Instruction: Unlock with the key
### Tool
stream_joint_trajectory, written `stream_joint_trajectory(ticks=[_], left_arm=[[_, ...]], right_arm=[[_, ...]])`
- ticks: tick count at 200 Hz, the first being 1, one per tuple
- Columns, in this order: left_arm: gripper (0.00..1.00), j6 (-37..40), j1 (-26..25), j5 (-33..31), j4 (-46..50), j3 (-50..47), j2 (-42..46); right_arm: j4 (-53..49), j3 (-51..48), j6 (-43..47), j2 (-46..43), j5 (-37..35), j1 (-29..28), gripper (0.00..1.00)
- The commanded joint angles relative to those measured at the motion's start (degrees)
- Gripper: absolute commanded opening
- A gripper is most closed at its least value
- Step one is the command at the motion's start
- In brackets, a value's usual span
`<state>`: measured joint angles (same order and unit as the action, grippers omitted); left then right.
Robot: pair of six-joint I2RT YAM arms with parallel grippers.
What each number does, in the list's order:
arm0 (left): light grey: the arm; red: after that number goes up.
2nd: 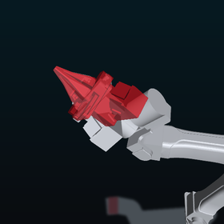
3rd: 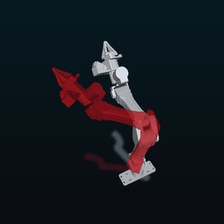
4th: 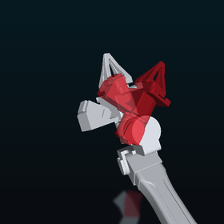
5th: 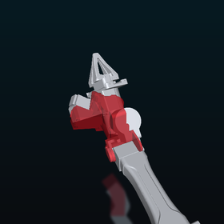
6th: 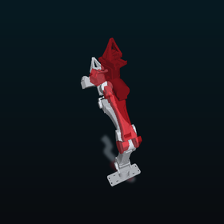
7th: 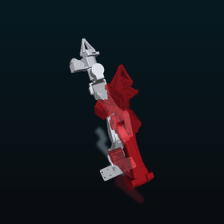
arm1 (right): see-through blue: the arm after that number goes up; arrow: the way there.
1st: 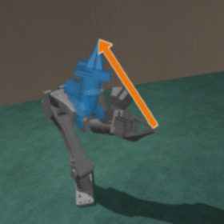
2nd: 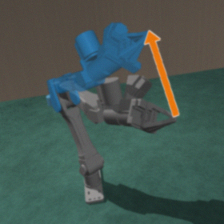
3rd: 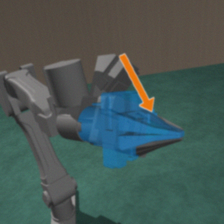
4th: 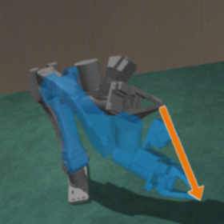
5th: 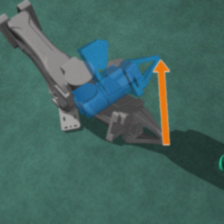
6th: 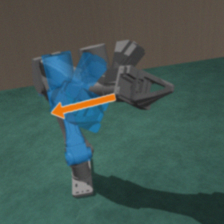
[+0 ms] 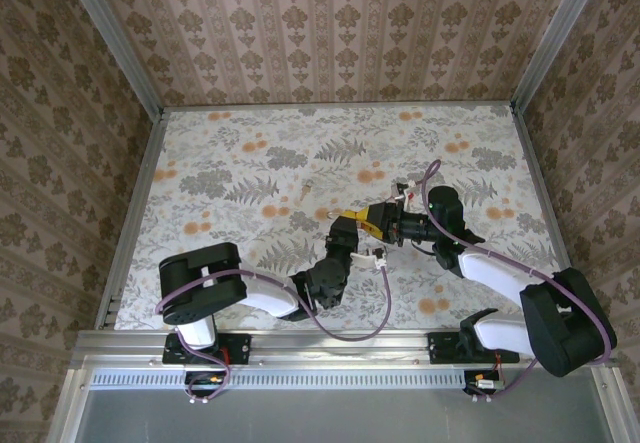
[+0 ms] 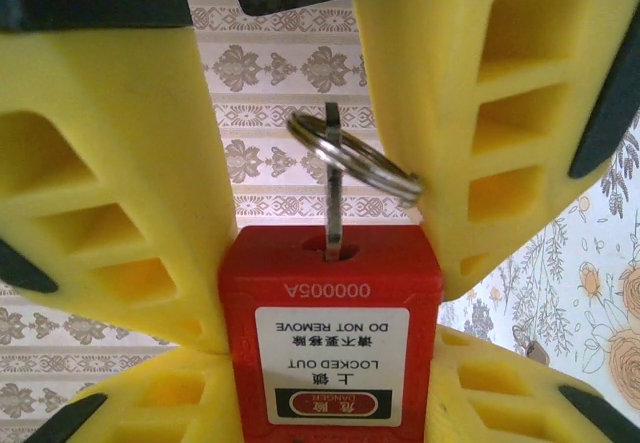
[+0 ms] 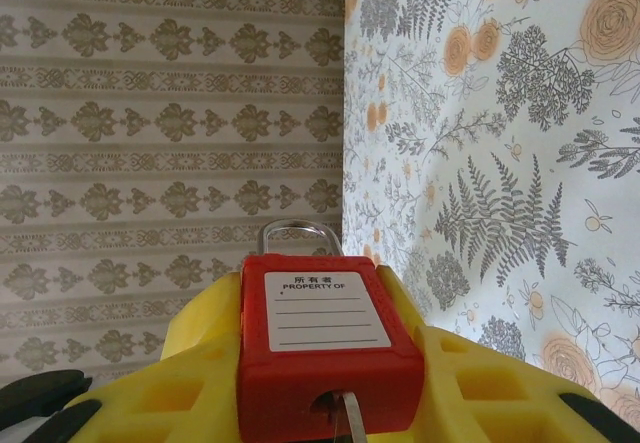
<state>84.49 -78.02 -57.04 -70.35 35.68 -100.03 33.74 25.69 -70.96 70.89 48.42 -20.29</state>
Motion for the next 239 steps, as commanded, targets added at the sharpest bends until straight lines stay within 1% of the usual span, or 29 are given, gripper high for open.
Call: stream_joint_trajectory(ticks=[1, 11, 20, 31, 39, 52, 79, 93, 107, 118, 128, 142, 149, 153, 157, 167, 178, 184, 191, 195, 205, 218, 239], left_arm=[[0.0, -0.98, -0.34, 0.97, -2.63, 1.5, -0.7], [0.01, -1.16, -0.37, 1.05, -2.62, 1.26, -0.36], [0.08, -1.53, -0.38, 1.13, -2.55, 0.91, 0.32], [0.16, -2.3, -0.47, 1.25, -2.35, 0.22, 1.63], [0.24, -2.86, -0.54, 1.25, -2.1, -0.4, 2.78], [0.34, -4.34, -0.64, 1.26, -0.38, -1.33, 4.97], [0.54, -11.25, -0.73, 1.85, 11.45, -1.76, 10.67], [0.67, -15.27, -0.77, 2.52, 17.59, -1.52, 13.67], [0.72, -19.03, -0.78, 3.4, 23.62, -1.19, 16.76], [0.73, -22.27, -0.82, 4.4, 30.23, -0.6, 19.43], [0.71, -25.26, -0.65, 5.36, 36.51, 0.14, 21.85], [0.59, -30.85, 0.54, 7.53, 47.59, 1.86, 25.65], [0.56, -34.95, 1.75, 9.69, 54.6, 3.18, 27.92], [0.53, -37.66, 2.77, 11.8, 59.71, 4.33, 29.44], [0.49, -40.28, 4.17, 14.43, 64.44, 5.72, 30.73], [0.4, -45.86, 8.94, 20.96, 71.91, 9.76, 33.13], [0.34, -52.55, 14.89, 32.79, 82.05, 16.2, 34.57], [0.34, -54.76, 17.31, 38.46, 85.62, 19.07, 34.72], [0.33, -55.31, 19.49, 43.96, 88.63, 21.4, 34.66], [0.34, -54.96, 20.23, 46.0, 89.8, 22.37, 34.37], [0.36, -54.02, 21.33, 49.01, 92.17, 24.31, 33.21], [0.36, -54.09, 22.88, 53.15, 96.11, 27.04, 30.43], [0.36, -54.69, 23.8, 59.94, 101.88, 31.56, 25.19]], right_arm=[[2.26, 0.06, -0.32, -0.74, -0.09, -0.54, 0.29], [0.19, 0.35, 0.85, -1.63, -0.78, -0.38, 0.28], [-2.84, 0.95, 3.17, -2.88, -1.7, -0.04, 0.26], [-10.94, 2.37, 7.22, -5.25, -4.15, 0.55, 0.25], [-15.62, 3.58, 10.48, -6.97, -5.75, 1.13, 0.25], [-19.8, 5.55, 13.67, -8.37, -6.18, 2.35, 0.25], [-19.52, 7.34, 14.01, -7.83, -5.11, 4.1, 0.24], [-18.88, 7.79, 13.96, -7.11, -4.81, 4.51, 0.24], [-18.1, 7.79, 13.83, -6.82, -4.59, 5.29, 0.24], [-17.99, 7.95, 13.83, -6.82, -4.19, 6.21, 0.24], [-18.49, 8.13, 14.34, -6.97, -3.75, 7.1, 0.24], [-19.76, 8.1, 15.34, -7.54, -2.92, 8.26, 0.24], [-20.38, 7.99, 15.94, -7.82, -2.5, 8.53, 0.24], [-20.83, 7.97, 16.41, -8.02, -2.26, 8.53, 0.24], [-21.37, 7.89, 16.88, -8.24, -2.15, 8.56, 0.24], [-22.02, 7.33, 17.83, -8.63, -1.78, 8.57, 0.24], [-22.25, 6.71, 18.44, -8.54, -1.67, 8.52, 0.24], [-22.16, 6.53, 18.47, -8.34, -1.33, 8.57, 0.24], [-21.61, 6.31, 18.21, -8.1, -0.42, 8.54, 0.24], [-21.25, 6.1, 18.06, -8.05, 0.15, 8.52, 0.24], [-20.99, 5.74, 18.09, -8.2, 1.32, 8.48, 0.24], [-20.6, 5.25, 18.18, -8.7, 2.14, 8.27, 0.24], [-20.93, 5.18, 18.88, -8.69, 2.96, 7.18, 0.24]])
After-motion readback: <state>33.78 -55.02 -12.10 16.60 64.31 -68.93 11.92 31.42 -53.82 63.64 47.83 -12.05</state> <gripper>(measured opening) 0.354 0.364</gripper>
